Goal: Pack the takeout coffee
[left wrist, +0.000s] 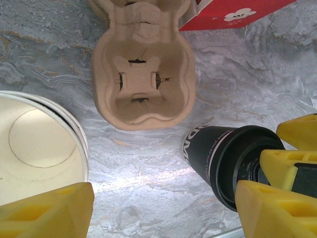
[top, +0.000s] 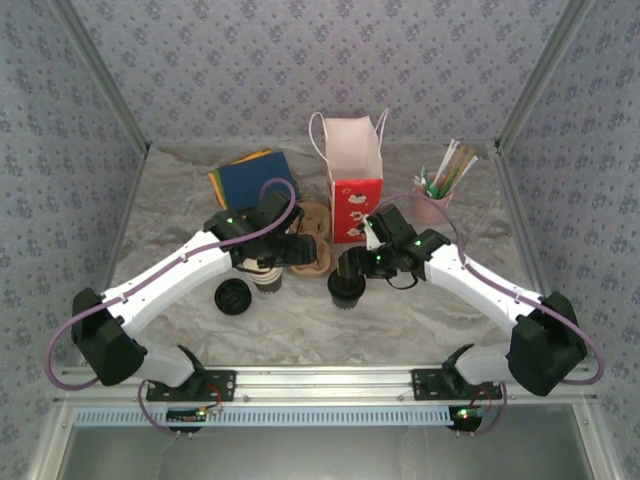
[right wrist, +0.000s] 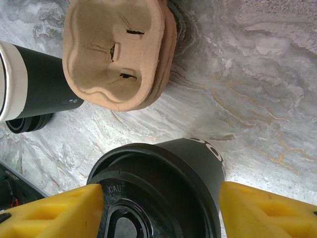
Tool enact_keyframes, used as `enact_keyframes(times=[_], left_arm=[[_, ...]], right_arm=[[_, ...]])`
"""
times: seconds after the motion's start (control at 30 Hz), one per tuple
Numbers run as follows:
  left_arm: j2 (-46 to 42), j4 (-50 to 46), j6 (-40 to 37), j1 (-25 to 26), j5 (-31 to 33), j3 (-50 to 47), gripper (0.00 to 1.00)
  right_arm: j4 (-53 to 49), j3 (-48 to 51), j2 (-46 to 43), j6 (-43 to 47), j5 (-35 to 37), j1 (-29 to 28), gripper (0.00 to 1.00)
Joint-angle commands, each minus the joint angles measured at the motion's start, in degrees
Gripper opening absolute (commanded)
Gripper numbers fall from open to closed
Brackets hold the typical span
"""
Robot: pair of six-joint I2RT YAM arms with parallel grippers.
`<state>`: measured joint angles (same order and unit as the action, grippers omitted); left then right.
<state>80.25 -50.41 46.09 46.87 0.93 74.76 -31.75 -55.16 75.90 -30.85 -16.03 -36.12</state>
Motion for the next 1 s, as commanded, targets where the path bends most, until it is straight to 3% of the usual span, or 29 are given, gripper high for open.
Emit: enact_keyframes(times=[0.0, 0.37, 0.5, 0.6, 0.63, 0.8, 0.97], left_arm=[[0.69, -0.78, -0.91, -0.29, 0.25, 1.63, 0.75], [9.54, -6.54, -5.96, -0.64, 6.21, 14.71, 0.65], [13.84, -8.29, -8.52, -1.49, 7.31, 18.13, 0.57], [17.06, -9.25, -10.35, -2.77, 7.39, 19.58, 0.50], [18.06, -9.35, -10.72, -3.46, 6.99, 19.72, 0.44], [22.63, -8.91, -13.39, -5.90, 3.98, 21.02, 0.37], [28.16, -11.26, -16.31, -7.58, 2.14, 25.02, 0.37]], right_arm=[[-1.73, -1.51, -1.82, 0.12, 1.47, 0.44, 0.68], [-3.94, -5.68, -6.82, 0.97, 5.85, 1.40, 0.76], [-4.27, -5.18, -8.73, 0.53, 7.13, 1.62, 0.84], [-4.64, -4.57, -10.37, 0.22, 8.09, 1.84, 1.00], [-4.64, -4.21, -10.97, 0.13, 8.36, 2.00, 1.00], [-4.99, -3.14, -12.65, -0.35, 8.83, 2.63, 1.00], [-5.20, -2.42, -13.49, -0.61, 9.08, 3.09, 1.00]])
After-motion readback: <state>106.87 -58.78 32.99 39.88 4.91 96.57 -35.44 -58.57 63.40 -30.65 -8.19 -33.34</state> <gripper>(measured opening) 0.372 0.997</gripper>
